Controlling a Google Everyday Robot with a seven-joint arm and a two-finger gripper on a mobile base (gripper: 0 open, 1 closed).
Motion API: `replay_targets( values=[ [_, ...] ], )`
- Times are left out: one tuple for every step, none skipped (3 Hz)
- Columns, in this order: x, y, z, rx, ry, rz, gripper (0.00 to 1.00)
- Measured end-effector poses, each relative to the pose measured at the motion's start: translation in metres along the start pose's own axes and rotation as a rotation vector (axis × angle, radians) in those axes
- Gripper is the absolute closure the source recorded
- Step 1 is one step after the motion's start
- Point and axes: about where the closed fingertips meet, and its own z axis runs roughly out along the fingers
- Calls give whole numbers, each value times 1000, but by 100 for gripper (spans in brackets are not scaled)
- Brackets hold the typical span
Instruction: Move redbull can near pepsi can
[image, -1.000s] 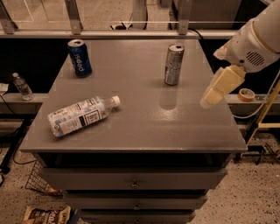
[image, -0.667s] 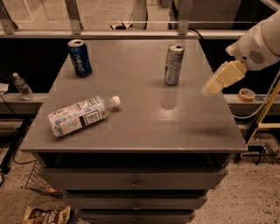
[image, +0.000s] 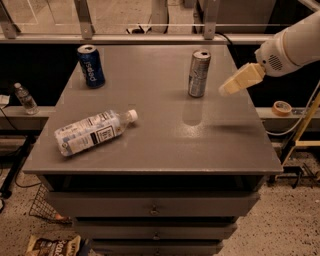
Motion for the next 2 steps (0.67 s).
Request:
replay_targets(
  values=[
    [-13, -7, 25, -4, -33, 17, 0],
    [-30, -6, 40, -31, -70, 9, 0]
  ],
)
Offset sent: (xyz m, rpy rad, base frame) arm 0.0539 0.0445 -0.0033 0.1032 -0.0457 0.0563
